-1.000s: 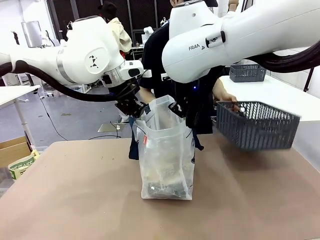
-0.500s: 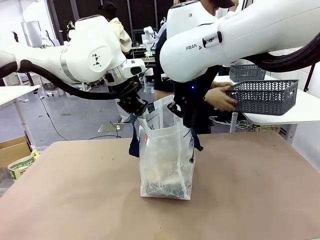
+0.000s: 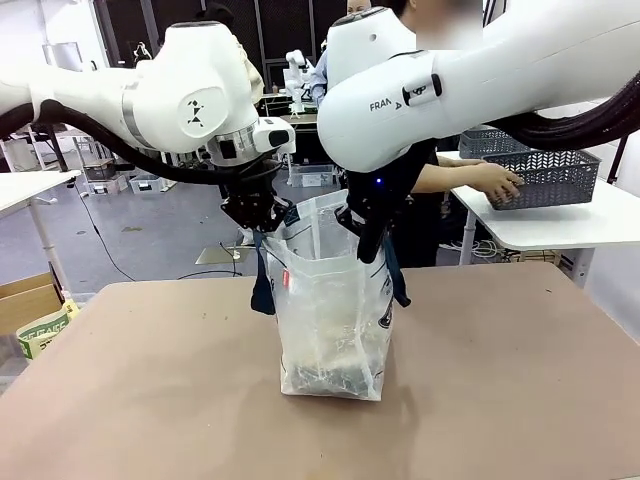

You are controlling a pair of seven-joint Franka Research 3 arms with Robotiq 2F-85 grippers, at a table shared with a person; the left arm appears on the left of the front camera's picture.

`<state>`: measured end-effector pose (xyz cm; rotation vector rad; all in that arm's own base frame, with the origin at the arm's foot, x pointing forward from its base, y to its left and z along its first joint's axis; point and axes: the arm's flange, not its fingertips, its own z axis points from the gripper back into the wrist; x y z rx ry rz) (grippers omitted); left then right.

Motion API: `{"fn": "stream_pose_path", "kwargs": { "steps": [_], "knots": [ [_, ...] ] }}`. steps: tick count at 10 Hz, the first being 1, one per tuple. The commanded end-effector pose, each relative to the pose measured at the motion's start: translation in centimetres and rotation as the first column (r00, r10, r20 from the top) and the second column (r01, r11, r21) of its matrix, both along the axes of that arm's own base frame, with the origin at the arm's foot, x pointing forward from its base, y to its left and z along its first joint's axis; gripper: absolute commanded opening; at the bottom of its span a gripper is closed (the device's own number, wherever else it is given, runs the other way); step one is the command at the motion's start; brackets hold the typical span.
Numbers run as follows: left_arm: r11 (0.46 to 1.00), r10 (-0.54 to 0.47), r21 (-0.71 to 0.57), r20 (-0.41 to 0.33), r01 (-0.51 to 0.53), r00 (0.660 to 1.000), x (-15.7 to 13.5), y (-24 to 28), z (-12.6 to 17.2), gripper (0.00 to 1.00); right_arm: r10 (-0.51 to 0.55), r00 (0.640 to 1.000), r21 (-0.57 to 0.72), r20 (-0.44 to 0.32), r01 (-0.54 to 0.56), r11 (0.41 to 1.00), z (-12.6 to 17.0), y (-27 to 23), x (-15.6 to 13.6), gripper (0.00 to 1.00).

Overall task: Transfer purchased items from the store into the shopping bag.
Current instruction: Move the Reusable shopping bag to the right side of the table.

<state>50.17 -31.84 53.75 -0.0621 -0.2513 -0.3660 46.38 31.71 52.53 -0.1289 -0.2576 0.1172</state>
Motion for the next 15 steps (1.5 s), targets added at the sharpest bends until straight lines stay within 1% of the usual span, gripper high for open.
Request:
{"fn": "stream_pose_path", "kwargs": {
  "steps": [1, 2, 3, 4, 5, 6, 7, 8, 9, 11, 13, 14, 15],
  "knots": [
    [1.000, 0.029, 0.001, 0.023, -0.029, 0.999, 0.9, -0.9, 0.1, 0.00, -0.097, 0.995, -0.049, 0.037, 0.099, 0.994, -0.3, 1.2, -0.1, 0.00],
    [0.999, 0.019, -0.031, 0.034, -0.018, 0.999, 1.3, -0.9, 0.2, 0.00, -0.094, 0.995, -0.091, 0.043, 0.098, 0.991, -0.2, 1.1, 0.2, 0.00],
    [1.000, 0.011, -0.006, 0.000, -0.011, 1.000, 0.2, -0.1, 0.0, 0.00, -0.046, 0.999, -0.011, 0.018, 0.046, 0.999, 0.0, 0.2, -0.2, 0.00],
    [1.000, 0.011, -0.006, 0.000, -0.011, 1.000, 0.2, -0.1, 0.0, 0.00, -0.046, 0.999, -0.011, 0.018, 0.046, 0.999, 0.0, 0.2, -0.2, 0.00],
    [1.000, 0.012, -0.014, 0.003, -0.012, 1.000, 0.7, -0.3, -0.1, 0.00, -0.071, 0.997, -0.035, 0.033, 0.073, 0.997, 0.0, 0.3, -0.4, 0.00],
    [1.000, -0.002, -0.024, 0.027, 0.002, 1.000, 0.8, -0.3, -0.7, 0.00, -0.080, 0.996, 0.034, 0.045, 0.078, 0.996, -0.2, 0.0, 0.4, 0.00],
    [0.999, -0.003, -0.049, 0.013, 0.004, 1.000, 1.0, -0.3, -0.8, 0.00, -0.122, 0.993, 0.098, -0.009, 0.122, 0.988, -0.4, 0.0, 1.0, 0.00],
    [0.998, -0.017, -0.065, 0.017, 0.019, 1.000, 1.0, -0.2, -0.6, 0.00, -0.144, 0.987, 0.141, -0.065, 0.152, 0.978, -0.4, 0.1, 1.4, 0.00],
    [0.998, -0.012, -0.064, 0.018, 0.013, 1.000, 0.9, -0.1, -0.3, 0.00, -0.171, 0.982, 0.152, -0.082, 0.182, 0.971, -0.4, 0.2, 1.4, 0.00],
    [0.997, -0.021, -0.069, 0.024, 0.022, 0.999, 0.8, 0.0, -0.2, 0.00, -0.197, 0.968, 0.185, -0.153, 0.224, 0.957, -0.4, 0.2, 1.5, 0.00],
    [0.997, -0.019, -0.077, 0.038, 0.022, 0.999, 0.7, 0.4, -0.1, 0.00, -0.285, 0.937, 0.182, -0.203, 0.322, 0.929, -0.7, -0.8, 2.2, 0.00],
    [0.995, -0.034, -0.093, 0.043, 0.038, 0.998, 0.5, 0.4, 0.2, 0.00, -0.301, 0.929, 0.168, -0.214, 0.338, 0.926, -0.9, -1.0, 2.4, 0.00],
    [0.999, 0.002, -0.046, 0.017, -0.002, 1.000, 1.0, -0.5, -0.1, 0.00, -0.224, 0.962, 0.178, -0.157, 0.250, 0.952, -0.8, -0.6, 1.8, 0.00]
  ]
}}
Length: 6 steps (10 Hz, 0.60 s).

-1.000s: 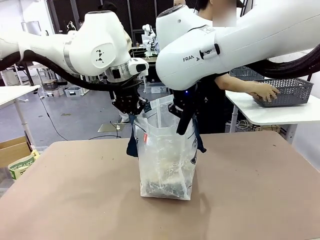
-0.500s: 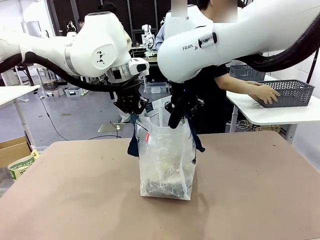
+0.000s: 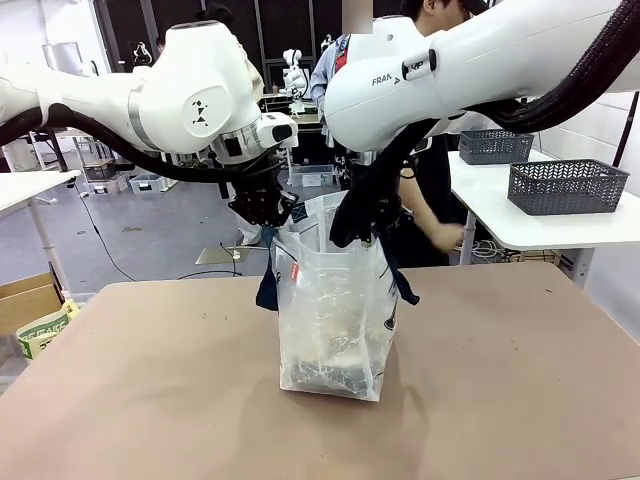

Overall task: Transfer purchased items from the store into the shopping bag.
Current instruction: Move the Reusable shopping bag to the right side of the table.

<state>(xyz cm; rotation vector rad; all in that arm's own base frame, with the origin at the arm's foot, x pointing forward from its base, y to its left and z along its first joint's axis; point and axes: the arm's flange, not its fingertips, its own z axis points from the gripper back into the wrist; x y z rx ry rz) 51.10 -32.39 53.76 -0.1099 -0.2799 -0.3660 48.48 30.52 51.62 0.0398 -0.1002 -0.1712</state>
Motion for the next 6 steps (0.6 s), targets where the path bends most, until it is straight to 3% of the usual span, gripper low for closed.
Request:
{"fn": "stream_pose_path", "kwargs": {
  "steps": [1, 6],
  "knots": [
    [1.000, 0.008, 0.006, -0.003, -0.008, 1.000, 0.0, 0.0, -0.1, 0.00, 0.032, 0.999, 0.002, 0.017, -0.032, 0.999, 0.1, 0.6, -0.3, 0.00],
    [0.991, 0.048, -0.122, -0.009, -0.048, 0.999, 0.4, -0.8, -0.7, 0.00, -0.107, 0.993, 0.079, 0.045, 0.103, 0.992, 0.2, 0.7, 1.4, 0.00]
  ]
}}
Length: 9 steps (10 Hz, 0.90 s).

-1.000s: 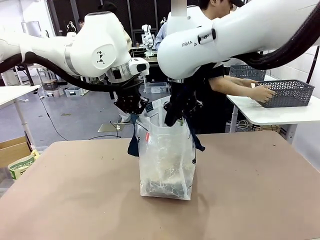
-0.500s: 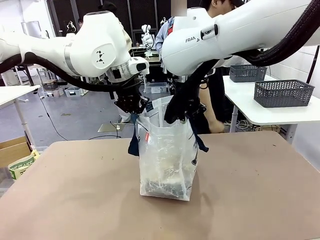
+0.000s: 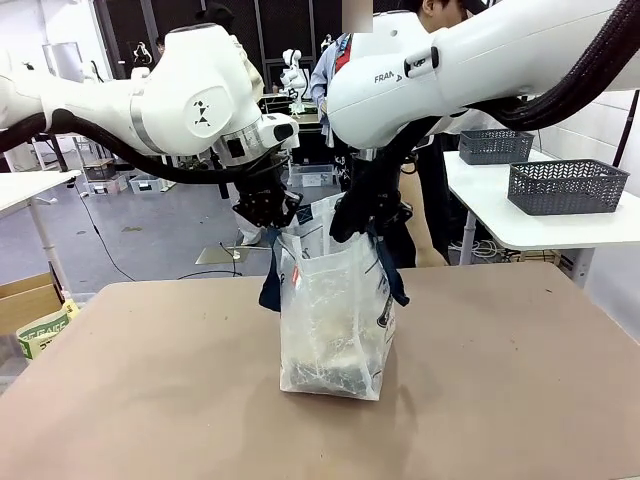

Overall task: Transfer purchased items from the store into the shopping bag.
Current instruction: Move the Reusable shopping bag to the right side of the table.

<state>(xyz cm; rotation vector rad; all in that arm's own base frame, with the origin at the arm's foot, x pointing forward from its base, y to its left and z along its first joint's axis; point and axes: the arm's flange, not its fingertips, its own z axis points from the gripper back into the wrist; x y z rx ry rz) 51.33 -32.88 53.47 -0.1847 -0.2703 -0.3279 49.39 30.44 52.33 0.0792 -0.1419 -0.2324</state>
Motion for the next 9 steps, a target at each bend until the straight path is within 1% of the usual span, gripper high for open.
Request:
{"fn": "stream_pose_path", "kwargs": {
  "steps": [1, 3, 5, 7, 8, 9],
  "knots": [
    [0.998, 0.020, -0.053, 0.012, -0.019, 1.000, 0.4, -0.8, -0.5, 0.00, -0.067, 0.998, 0.050, 0.007, 0.067, 0.997, -0.6, 1.2, 0.6, 0.00],
    [0.997, -0.004, -0.078, -0.012, 0.003, 1.000, 1.0, -2.0, -1.1, 0.00, -0.060, 0.998, 0.061, 0.002, 0.060, 0.996, -1.3, 1.9, 1.1, 0.00],
    [0.997, -0.036, -0.073, -0.010, 0.035, 0.999, 1.1, -3.0, -1.0, 0.00, -0.043, 0.999, 0.077, 0.011, 0.042, 0.996, -1.6, 2.1, 1.7, 0.00],
    [0.996, -0.047, -0.072, -0.003, 0.046, 0.999, 0.9, -2.6, -0.5, 0.00, -0.058, 0.998, 0.075, 0.005, 0.057, 0.996, -1.9, 1.8, 2.0, 0.00],
    [0.998, -0.022, -0.060, -0.009, 0.021, 1.000, 0.8, -2.8, -1.1, 0.00, -0.073, 0.997, 0.079, 0.012, 0.071, 0.994, -1.9, 1.4, 2.0, 0.00],
    [0.998, -0.022, -0.060, -0.009, 0.021, 1.000, 0.8, -2.8, -1.1, 0.00, -0.060, 0.998, 0.089, 0.012, 0.058, 0.994, -1.7, 1.2, 1.9, 0.00]
  ]
}}
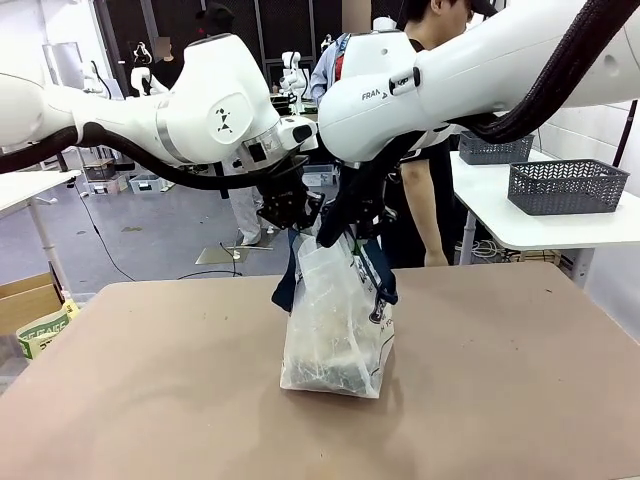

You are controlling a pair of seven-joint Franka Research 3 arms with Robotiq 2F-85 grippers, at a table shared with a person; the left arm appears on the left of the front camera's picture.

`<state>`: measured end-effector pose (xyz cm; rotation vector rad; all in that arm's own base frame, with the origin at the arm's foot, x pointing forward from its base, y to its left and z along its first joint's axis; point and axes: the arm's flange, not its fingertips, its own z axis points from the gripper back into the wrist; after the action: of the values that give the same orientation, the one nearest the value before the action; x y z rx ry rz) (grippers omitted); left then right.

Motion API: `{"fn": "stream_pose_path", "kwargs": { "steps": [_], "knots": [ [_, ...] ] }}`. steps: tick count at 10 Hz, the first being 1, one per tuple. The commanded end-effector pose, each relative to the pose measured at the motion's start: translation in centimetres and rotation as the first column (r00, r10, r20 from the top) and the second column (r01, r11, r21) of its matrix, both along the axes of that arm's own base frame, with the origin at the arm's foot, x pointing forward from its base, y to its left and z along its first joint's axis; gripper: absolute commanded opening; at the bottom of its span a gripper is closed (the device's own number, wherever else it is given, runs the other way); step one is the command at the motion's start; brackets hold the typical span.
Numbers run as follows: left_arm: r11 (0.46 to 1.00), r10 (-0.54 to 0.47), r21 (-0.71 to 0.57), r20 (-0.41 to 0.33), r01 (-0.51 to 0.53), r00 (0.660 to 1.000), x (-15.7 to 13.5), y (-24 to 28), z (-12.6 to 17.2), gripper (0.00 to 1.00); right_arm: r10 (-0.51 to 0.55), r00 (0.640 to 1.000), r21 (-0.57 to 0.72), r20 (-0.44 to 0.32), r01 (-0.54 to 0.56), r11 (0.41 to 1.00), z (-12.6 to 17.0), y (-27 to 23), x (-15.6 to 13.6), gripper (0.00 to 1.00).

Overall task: Transfer purchased items from the store into the shopping bag.
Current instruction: Move the Reusable shopping bag to the right side of the table.

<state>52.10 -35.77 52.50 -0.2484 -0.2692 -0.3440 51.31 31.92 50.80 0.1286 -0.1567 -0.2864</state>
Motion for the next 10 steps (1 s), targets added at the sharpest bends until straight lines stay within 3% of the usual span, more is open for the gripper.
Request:
{"fn": "stream_pose_path", "kwargs": {
  "steps": [1, 5, 10],
  "knots": [
    [1.000, 0.004, 0.000, -0.001, -0.004, 1.000, 0.0, 0.1, -0.1, 0.00, 0.009, 1.000, 0.039, 0.004, -0.009, 0.999, -0.2, -0.5, -0.1, 0.00],
    [1.000, -0.004, 0.006, -0.001, 0.004, 1.000, 0.1, 0.1, -0.2, 0.00, 0.042, 0.999, 0.053, 0.008, -0.042, 0.998, -0.1, -1.1, -0.5, 0.00],
    [0.997, -0.076, 0.004, 0.020, 0.076, 0.997, -0.9, 0.3, 0.0, 0.00, -0.016, 1.000, 0.068, 0.001, 0.016, 0.998, -0.4, -2.1, 0.1, 0.00]
  ]
}}
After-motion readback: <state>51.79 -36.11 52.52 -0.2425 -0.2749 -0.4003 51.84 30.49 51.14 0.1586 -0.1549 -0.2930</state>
